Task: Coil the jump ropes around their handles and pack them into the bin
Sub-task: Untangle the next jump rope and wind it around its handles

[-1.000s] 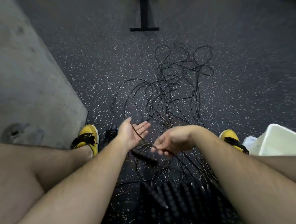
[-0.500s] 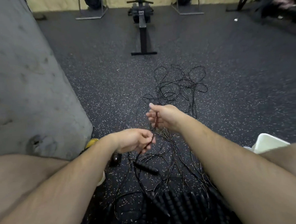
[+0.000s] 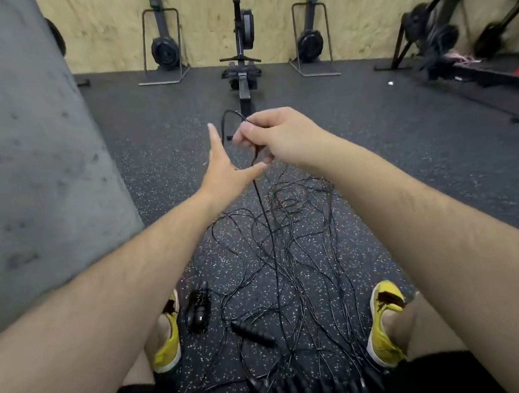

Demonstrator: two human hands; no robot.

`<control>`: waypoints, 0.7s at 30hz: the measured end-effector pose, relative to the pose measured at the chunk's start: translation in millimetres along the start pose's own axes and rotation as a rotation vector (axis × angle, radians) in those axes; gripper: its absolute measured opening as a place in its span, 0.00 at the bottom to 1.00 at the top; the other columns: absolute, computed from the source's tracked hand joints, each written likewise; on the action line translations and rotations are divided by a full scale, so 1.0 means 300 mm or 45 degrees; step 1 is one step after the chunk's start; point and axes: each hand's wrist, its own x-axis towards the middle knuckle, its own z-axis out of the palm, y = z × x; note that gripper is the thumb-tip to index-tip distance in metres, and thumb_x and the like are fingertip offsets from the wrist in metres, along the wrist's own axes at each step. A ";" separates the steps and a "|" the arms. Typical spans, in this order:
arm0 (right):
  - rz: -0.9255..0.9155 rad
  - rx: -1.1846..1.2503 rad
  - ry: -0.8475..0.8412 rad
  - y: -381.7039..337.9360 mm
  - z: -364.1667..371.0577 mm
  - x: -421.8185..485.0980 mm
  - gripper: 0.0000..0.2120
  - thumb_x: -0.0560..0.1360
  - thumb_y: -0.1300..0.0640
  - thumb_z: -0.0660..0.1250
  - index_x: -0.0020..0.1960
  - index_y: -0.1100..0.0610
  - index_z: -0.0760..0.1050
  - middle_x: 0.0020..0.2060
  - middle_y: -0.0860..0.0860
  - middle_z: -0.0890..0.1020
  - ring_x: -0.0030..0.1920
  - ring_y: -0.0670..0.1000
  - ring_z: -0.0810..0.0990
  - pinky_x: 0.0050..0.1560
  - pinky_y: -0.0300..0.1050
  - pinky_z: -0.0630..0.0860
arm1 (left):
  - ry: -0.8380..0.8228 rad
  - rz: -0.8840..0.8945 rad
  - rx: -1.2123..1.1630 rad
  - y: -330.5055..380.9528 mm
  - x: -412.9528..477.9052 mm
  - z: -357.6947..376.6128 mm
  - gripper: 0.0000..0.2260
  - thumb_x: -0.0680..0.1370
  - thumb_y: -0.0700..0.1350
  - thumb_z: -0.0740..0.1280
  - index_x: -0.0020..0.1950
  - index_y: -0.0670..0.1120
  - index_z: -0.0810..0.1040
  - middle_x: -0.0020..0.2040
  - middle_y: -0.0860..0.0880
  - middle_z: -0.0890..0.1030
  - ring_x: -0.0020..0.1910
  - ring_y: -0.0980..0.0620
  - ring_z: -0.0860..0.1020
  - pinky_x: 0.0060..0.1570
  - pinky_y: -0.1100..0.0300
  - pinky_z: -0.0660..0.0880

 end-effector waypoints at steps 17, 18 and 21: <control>0.299 -0.066 -0.147 0.363 0.178 0.087 0.12 0.82 0.51 0.62 0.46 0.55 0.79 0.35 0.44 0.84 0.28 0.46 0.73 0.26 0.37 0.70 | -0.132 0.054 -0.458 0.052 0.156 0.041 0.16 0.80 0.60 0.64 0.54 0.48 0.77 0.47 0.50 0.82 0.40 0.56 0.76 0.40 0.61 0.74; 0.310 -0.045 -0.106 0.366 0.159 0.114 0.13 0.83 0.52 0.61 0.44 0.54 0.79 0.35 0.46 0.84 0.28 0.47 0.73 0.25 0.37 0.70 | -0.162 0.024 -0.458 0.022 0.163 0.040 0.24 0.76 0.66 0.66 0.58 0.47 0.76 0.51 0.50 0.82 0.44 0.55 0.78 0.46 0.59 0.75; 0.364 0.209 0.076 0.389 0.106 0.190 0.12 0.83 0.54 0.61 0.45 0.57 0.79 0.33 0.50 0.81 0.29 0.50 0.73 0.28 0.41 0.71 | -0.568 -0.052 -0.326 -0.068 0.152 0.057 0.33 0.75 0.64 0.68 0.71 0.43 0.69 0.57 0.50 0.82 0.52 0.57 0.82 0.57 0.63 0.72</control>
